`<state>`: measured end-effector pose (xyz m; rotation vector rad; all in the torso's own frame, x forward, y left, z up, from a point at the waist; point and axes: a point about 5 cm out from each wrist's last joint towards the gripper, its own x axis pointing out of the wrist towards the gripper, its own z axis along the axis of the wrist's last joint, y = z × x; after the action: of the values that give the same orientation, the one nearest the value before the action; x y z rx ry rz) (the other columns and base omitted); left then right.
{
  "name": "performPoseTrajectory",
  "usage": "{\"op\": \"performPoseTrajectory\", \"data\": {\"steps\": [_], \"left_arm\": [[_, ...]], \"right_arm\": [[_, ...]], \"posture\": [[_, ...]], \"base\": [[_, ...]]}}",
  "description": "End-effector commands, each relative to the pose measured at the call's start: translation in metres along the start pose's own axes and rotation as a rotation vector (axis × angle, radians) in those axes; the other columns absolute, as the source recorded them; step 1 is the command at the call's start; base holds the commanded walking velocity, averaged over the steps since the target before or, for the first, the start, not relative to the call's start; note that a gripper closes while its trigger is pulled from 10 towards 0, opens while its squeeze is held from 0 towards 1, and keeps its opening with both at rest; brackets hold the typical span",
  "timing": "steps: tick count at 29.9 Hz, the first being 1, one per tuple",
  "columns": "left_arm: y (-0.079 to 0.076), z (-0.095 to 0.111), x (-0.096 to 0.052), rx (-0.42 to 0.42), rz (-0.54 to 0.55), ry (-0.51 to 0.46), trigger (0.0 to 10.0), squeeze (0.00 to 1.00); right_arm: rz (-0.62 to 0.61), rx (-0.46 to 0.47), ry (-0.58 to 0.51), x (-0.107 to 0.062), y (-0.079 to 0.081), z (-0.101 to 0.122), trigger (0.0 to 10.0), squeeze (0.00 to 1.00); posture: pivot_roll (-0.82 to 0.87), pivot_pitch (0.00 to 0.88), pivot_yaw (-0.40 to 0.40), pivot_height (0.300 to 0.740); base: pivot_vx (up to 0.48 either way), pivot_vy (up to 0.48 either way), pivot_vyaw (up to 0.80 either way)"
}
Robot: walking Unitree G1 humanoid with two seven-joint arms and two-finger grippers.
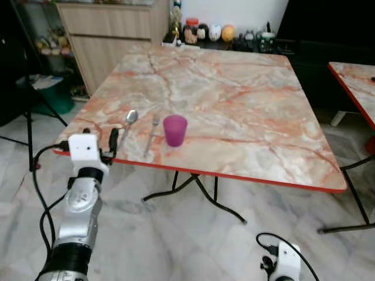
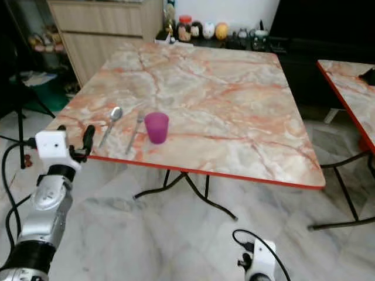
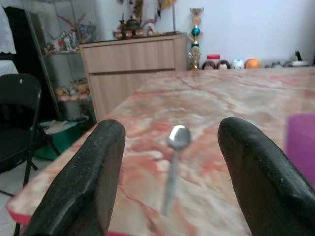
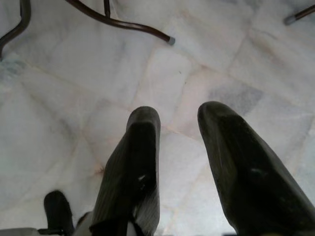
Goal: Setting the table
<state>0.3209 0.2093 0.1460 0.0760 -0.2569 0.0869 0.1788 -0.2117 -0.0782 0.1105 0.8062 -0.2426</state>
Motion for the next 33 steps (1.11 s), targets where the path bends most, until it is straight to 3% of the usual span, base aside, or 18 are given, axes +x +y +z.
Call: {"op": "performPoseTrajectory", "data": {"steps": [1, 12, 19, 26, 33], "left_arm": [[0.0017, 0.0023, 0.0007, 0.006, 0.000, -0.006, 10.0, 0.00], [0.0072, 0.0039, 0.0030, -0.039, 0.002, 0.002, 10.0, 0.00], [0.0059, 0.0052, 0.0043, -0.044, -0.015, 0.000, 10.0, 0.00], [0.0065, 0.0059, 0.0044, -0.063, -0.015, 0.000, 10.0, 0.00], [0.0095, 0.0080, 0.0045, -0.083, -0.002, -0.012, 10.0, 0.00]], "right_arm": [[-0.002, 0.004, 0.002, -0.0002, 0.0004, -0.0010, 10.0, 0.00], [0.002, 0.005, 0.000, 0.0001, 0.0012, -0.0002, 10.0, 0.00], [-0.013, 0.010, 0.006, 0.0003, 0.0009, -0.0002, 10.0, 0.00], [0.000, 0.018, -0.012, 0.0007, 0.0017, 0.0025, 10.0, 0.00], [-0.007, 0.006, -0.005, 0.0008, 0.0017, 0.0020, 10.0, 0.00]], "posture": [[0.05, 0.044, -0.032, 0.740], [0.05, 0.047, -0.030, 0.740], [0.05, 0.047, -0.027, 0.740], [0.05, 0.047, -0.027, 0.740], [0.05, 0.050, -0.029, 0.740]], "base": [[0.000, 0.000, 0.00], [0.000, 0.000, 0.00], [0.269, 0.000, 0.00], [0.193, 0.000, -0.64], [0.000, 0.000, 0.00]]}}
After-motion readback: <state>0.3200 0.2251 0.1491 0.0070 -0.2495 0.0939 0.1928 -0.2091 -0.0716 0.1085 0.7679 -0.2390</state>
